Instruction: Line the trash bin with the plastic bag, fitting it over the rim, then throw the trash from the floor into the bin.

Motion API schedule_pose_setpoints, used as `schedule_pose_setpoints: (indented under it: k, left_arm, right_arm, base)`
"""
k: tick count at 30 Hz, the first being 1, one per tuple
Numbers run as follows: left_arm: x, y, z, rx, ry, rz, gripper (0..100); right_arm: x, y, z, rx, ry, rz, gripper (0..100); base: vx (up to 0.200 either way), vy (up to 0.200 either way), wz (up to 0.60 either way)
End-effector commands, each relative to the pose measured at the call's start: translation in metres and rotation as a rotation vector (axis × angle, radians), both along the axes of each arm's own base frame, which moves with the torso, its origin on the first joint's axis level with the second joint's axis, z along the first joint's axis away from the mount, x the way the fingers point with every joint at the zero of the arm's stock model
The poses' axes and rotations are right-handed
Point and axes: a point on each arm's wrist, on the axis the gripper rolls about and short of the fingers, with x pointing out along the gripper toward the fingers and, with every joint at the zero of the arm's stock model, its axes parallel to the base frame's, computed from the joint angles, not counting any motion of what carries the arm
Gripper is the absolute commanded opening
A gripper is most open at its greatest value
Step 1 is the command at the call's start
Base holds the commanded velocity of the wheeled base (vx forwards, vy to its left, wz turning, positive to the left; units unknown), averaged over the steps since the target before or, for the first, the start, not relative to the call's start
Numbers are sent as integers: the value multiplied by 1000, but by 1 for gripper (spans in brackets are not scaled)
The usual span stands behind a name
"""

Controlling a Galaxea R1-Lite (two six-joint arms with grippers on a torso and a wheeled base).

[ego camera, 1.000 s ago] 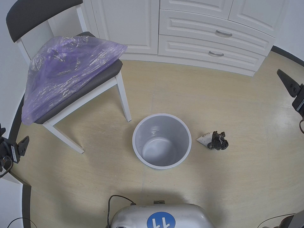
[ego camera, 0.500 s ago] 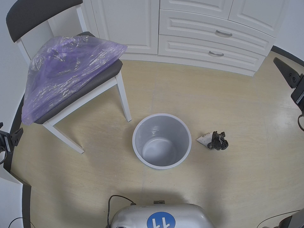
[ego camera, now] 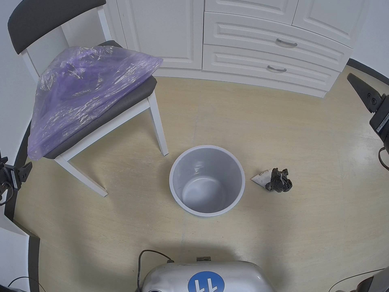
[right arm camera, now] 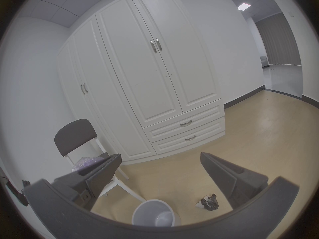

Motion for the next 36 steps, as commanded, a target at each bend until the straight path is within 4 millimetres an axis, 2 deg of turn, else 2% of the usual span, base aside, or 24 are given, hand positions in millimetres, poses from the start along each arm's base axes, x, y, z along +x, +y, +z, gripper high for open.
schedule_pose_setpoints:
  k: [1, 12, 26, 31, 36]
  left_arm:
    - [19, 13, -20, -33, 49, 9, 100]
    - [45, 31, -36, -27, 18, 22, 100]
    - [72, 44, -41, -84, -130, 110, 100]
    - [76, 46, -42, -77, -149, 123, 100]
    - [87, 37, -42, -127, -223, 81, 100]
  right_arm:
    - [-1, -1, 1, 9, -6, 2, 100]
    - [-3, -3, 3, 14, -16, 11, 100]
    - [-5, -5, 3, 17, -18, 11, 100]
    - [-4, -4, 3, 16, -17, 11, 100]
    - [-5, -5, 3, 16, -17, 11, 100]
  base:
    - [0, 0, 0]
    - [0, 0, 0]
    - [0, 0, 0]
    - [0, 0, 0]
    - [0, 0, 0]
